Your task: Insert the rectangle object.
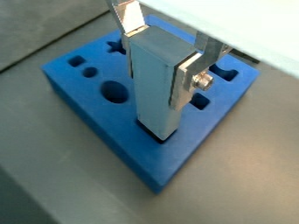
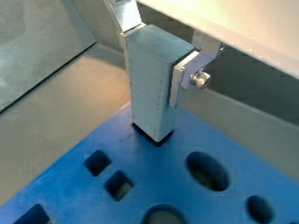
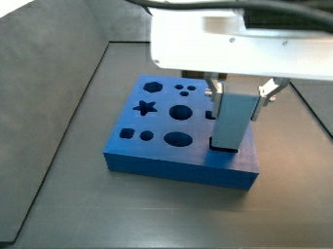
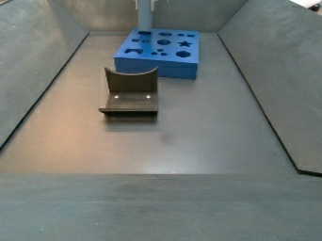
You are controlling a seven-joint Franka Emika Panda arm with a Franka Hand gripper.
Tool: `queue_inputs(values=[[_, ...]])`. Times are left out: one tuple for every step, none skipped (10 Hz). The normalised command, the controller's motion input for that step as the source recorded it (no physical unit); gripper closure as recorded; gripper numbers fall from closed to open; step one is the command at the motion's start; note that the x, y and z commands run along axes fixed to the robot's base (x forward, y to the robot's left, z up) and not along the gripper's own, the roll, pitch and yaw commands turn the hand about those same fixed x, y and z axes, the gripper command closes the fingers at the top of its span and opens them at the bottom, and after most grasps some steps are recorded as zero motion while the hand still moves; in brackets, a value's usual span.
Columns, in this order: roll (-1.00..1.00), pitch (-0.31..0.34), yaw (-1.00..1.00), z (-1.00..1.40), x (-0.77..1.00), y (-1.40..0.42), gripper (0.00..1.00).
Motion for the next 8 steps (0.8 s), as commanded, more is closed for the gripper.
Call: queue_inputs(values=[[0.03,0.0,0.0,-0.46,0.03,0.06,1.0],[-0.01,0.0,0.07,-0.6,0.0,-0.03,1.0],[-0.03,0.009,0.07,-0.67,0.02,-0.21,1.0],[-0.05,0.034,0.05,-0.61,0.0,-0.13,1.0],[-0.03,0.0,0.14,-0.55,-0.27,0.05,1.0],[-0.09,0.019,0.21,-0.59,-0.24,0.16,1.0],[-0.06,0.0,0.2,-0.61,-0.19,0.32,1.0],[-0.07,0.0,0.18,-0.65,-0.36,0.31,1.0]])
